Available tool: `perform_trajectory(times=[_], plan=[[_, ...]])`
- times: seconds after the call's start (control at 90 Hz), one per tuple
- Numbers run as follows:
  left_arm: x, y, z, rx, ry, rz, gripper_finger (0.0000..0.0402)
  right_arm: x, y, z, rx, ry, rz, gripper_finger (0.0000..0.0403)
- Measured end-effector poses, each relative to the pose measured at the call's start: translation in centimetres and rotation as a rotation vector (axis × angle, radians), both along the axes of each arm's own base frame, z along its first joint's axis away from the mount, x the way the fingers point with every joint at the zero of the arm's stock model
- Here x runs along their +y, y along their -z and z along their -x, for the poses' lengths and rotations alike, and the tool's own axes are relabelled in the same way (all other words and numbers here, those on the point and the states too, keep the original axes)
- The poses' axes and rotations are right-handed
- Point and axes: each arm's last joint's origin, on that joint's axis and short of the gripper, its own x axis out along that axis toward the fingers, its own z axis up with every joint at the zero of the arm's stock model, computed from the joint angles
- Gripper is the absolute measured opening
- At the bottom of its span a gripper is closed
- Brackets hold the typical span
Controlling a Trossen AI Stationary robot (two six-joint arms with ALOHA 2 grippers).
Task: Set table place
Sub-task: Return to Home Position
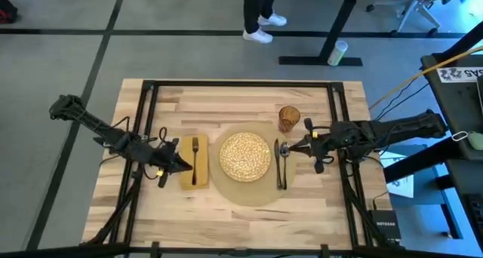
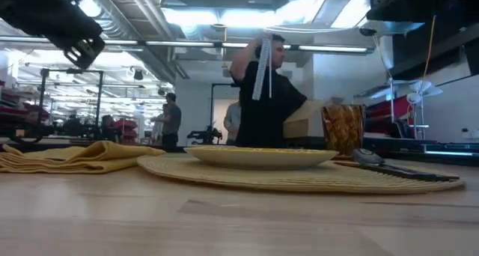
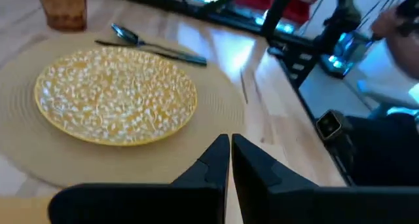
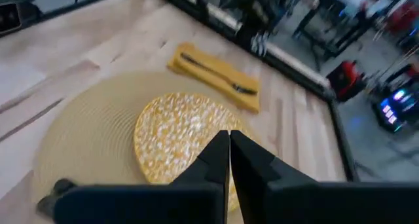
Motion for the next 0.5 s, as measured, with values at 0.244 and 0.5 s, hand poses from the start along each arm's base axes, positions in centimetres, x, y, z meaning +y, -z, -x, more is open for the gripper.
perform_trajectory(times=[0.244,0.5], plan=[[3.0,0.7,0.0,-0.027,-0.007,-0.017,0.0000,-0.3,1.9,0.7,-0.145,0.039,0.074,0.0000],[5.1,0.7,-0.2,-0.038,-0.080,-0.060,0.0000,-1.5,3.5,2.7,-0.258,0.139,0.086,0.0000]])
